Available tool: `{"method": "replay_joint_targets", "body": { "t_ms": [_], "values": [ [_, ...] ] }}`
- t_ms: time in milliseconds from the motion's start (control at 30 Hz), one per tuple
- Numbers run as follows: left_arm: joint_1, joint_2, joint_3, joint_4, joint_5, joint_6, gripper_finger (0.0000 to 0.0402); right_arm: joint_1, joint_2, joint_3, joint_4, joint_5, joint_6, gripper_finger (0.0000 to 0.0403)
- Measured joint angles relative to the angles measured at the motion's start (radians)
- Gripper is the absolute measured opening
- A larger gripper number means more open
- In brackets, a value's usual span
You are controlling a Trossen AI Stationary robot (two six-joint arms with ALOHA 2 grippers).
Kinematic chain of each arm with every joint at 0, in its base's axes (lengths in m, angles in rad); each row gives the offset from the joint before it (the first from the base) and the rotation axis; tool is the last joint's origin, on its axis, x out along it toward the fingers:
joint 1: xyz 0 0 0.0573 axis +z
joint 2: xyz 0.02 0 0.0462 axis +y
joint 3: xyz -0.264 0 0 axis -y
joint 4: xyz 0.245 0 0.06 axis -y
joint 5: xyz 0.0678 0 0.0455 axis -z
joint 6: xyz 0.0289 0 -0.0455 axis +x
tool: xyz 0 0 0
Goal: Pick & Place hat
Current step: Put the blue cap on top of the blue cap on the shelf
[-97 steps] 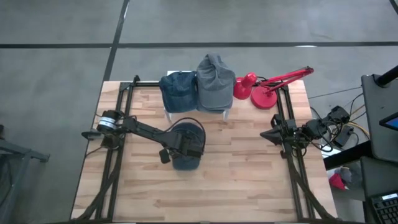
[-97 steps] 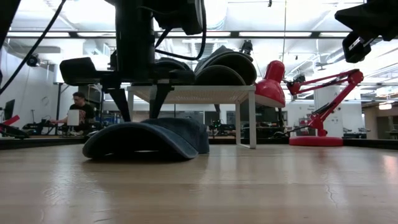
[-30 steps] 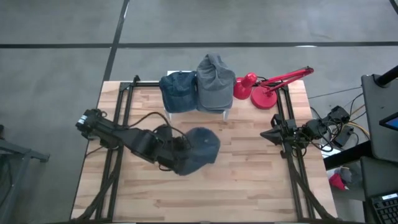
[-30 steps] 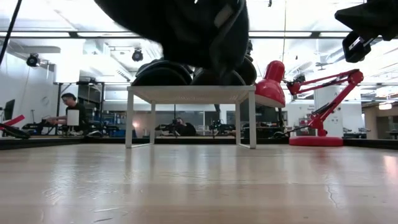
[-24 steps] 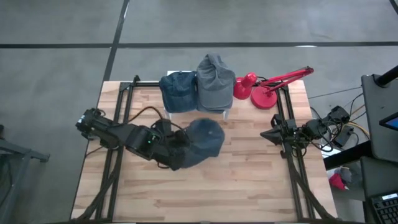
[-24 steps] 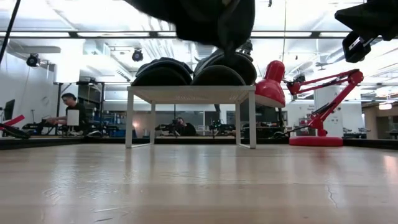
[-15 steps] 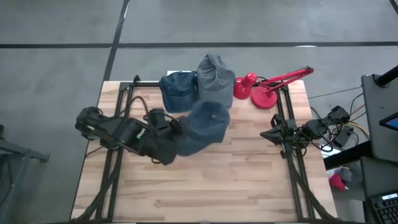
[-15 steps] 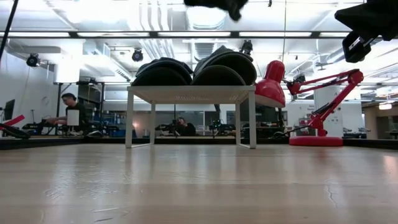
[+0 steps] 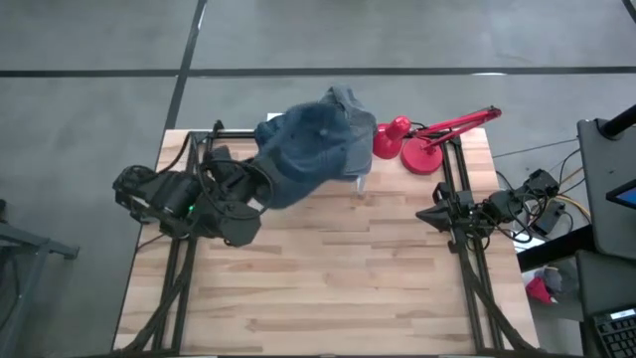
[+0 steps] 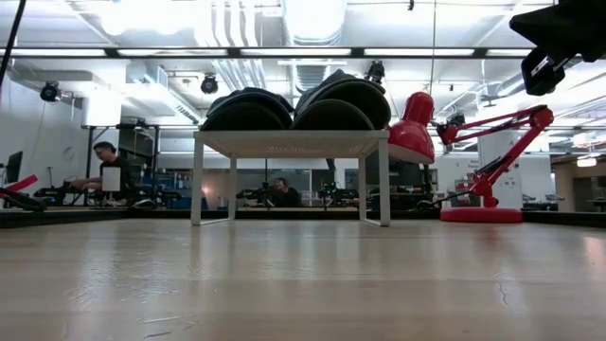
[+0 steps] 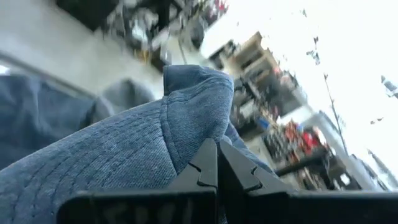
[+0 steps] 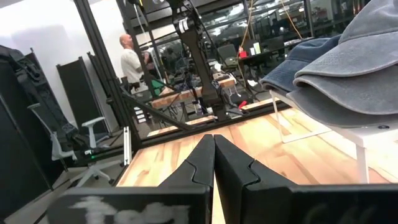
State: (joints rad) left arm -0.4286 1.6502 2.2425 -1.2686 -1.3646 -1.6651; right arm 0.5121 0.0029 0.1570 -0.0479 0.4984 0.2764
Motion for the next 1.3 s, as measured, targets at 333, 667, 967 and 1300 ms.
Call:
{"method": "replay_joint_targets", "body": {
  "t_ms": [333,667,967,1300],
  "values": [
    [0.024,-0.004,-0.018,0.011,-0.198,0.056,0.0000,0.000,0.000,0.000,0.000,0.000,0.000,0.0008],
    [0.151,0.000,-0.132,0.056,-0.204,0.064,0.0000,0.000,0.000,0.000,0.000,0.000,0.000,0.0008],
    [0.260,-0.001,-0.236,0.098,-0.208,0.011,0.0000,0.000,0.000,0.000,0.000,0.000,0.000,0.0008],
    [0.341,-0.002,-0.363,0.189,-0.210,-0.087,0.0000,0.000,0.000,0.000,0.000,0.000,0.000,0.0008]
  ]
}}
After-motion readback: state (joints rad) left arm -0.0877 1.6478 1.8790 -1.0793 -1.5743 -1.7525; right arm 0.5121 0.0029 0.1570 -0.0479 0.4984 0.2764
